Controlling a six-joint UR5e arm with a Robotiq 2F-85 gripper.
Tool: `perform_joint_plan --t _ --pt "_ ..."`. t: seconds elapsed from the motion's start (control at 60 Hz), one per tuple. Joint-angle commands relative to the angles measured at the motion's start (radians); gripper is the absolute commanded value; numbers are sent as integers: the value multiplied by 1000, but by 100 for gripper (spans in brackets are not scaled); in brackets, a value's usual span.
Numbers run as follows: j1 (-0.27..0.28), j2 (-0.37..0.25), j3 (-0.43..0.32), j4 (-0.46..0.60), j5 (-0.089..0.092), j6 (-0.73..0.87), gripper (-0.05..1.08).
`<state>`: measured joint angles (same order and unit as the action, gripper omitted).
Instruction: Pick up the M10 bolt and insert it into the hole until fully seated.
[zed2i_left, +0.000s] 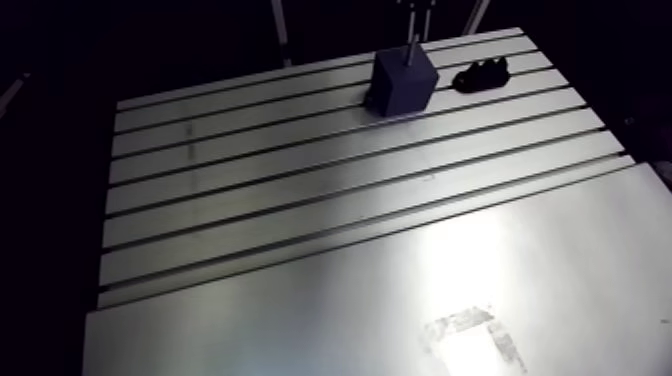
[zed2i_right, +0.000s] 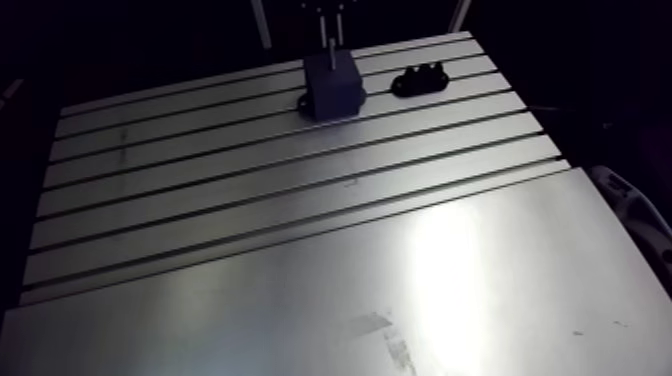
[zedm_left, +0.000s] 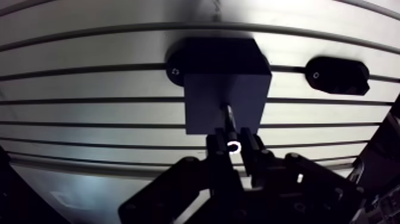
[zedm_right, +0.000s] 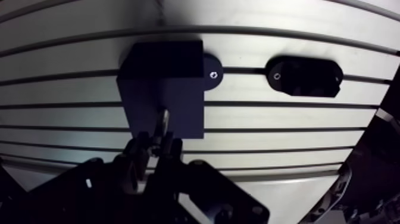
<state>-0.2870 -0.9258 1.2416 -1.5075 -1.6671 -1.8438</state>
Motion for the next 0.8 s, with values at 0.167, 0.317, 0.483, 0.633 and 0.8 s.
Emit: perform_joint_plan --t 0.167,0.317,0.483,0.633,0.8 --pt "2 2 6 -3 -1 5 108" --pt "0 2 12 -4 0 7 108" --pt "-1 2 21 -4 0 7 93" --pt "-4 -7 35 -25 3 5 1" --pt "-6 -10 45 -103 3 -10 0"
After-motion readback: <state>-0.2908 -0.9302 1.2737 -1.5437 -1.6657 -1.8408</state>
